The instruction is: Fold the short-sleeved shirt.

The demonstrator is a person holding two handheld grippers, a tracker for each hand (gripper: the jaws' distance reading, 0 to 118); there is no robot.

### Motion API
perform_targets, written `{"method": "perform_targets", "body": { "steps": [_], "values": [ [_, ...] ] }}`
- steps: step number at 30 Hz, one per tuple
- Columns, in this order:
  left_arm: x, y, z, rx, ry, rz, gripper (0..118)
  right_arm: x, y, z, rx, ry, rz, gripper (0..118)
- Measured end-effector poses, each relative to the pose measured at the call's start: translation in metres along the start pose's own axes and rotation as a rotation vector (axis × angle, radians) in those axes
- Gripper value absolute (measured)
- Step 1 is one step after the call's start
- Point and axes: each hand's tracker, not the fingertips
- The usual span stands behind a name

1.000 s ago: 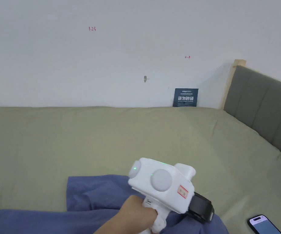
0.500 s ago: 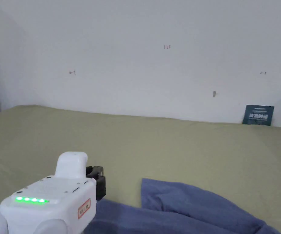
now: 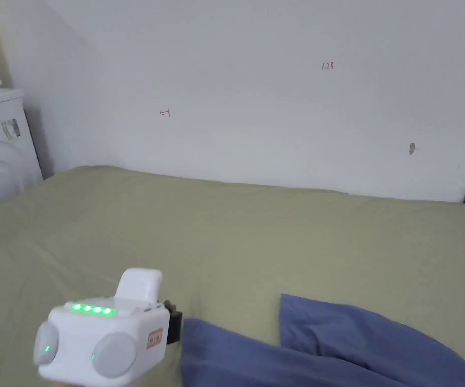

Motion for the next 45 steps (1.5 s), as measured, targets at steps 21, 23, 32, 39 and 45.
{"method": "perform_targets", "body": {
  "steps": [21,23,32,39,45],
  "values": [
    [0.027,0.024,-0.178,-0.527,-0.068,0.018,41,0.054,-0.026,-0.036,-0.212,-0.126,-0.116,0],
    [0.022,0.027,-0.181,-0.509,-0.171,0.050,4,0.064,-0.023,-0.051,-0.275,-0.114,-0.161,16],
    [0.015,0.020,-0.180,-0.496,-0.147,0.075,4,0.082,-0.015,-0.152,-0.537,-0.098,-0.166,114],
    [0.002,0.016,-0.170,-0.416,-0.226,0.175,4,0.084,-0.026,-0.165,-0.542,-0.115,-0.104,10],
    [-0.006,0.056,-0.111,-0.203,-0.325,0.209,4,0.062,0.031,-0.130,-0.253,-0.008,-0.096,10]
  ]
}}
